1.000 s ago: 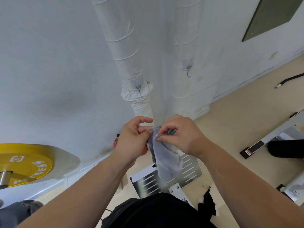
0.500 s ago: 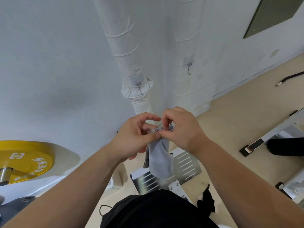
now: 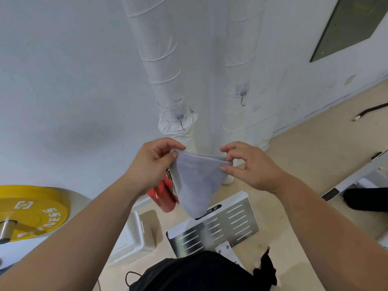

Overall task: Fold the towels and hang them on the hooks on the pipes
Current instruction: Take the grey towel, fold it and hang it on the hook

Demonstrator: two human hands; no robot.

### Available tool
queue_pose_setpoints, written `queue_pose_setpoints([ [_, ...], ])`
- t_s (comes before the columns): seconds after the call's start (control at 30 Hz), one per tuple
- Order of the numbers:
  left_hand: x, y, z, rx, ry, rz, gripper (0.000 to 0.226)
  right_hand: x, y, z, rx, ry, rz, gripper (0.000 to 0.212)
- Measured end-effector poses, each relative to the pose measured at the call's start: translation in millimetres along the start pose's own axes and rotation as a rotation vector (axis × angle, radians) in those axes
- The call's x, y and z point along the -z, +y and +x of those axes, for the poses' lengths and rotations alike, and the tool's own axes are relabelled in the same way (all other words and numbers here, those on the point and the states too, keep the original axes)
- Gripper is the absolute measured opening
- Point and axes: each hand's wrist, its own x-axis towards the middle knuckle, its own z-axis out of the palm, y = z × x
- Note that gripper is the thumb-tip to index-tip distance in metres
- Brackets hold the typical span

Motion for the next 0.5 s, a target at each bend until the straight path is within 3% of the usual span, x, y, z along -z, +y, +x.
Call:
queue_pose_setpoints([
  [0.13,9.4,1.7,4.7,-0.015,-0.158,0.003,0.037,11.2,-17.3,7.4,-0.048,0.012,0.328,0.02],
  [0.3,20.3,20.9,16.9,0.024,-0.551,0.009,0.055,7.9,-30.2,10.3,-0.057,0.05,0.623,0.025],
  [0.43,19.3,38.7,27.5,0.04,-0.794,0.151,0.063,2.0,-33.4,13.2,-0.009,0.102,0.619,0.03],
  [0.5,15.1,44.7,32.0,0.056,-0.825,0.222,0.058,0.5,-33.3,14.5,0.029,0.14,0.566,0.033],
])
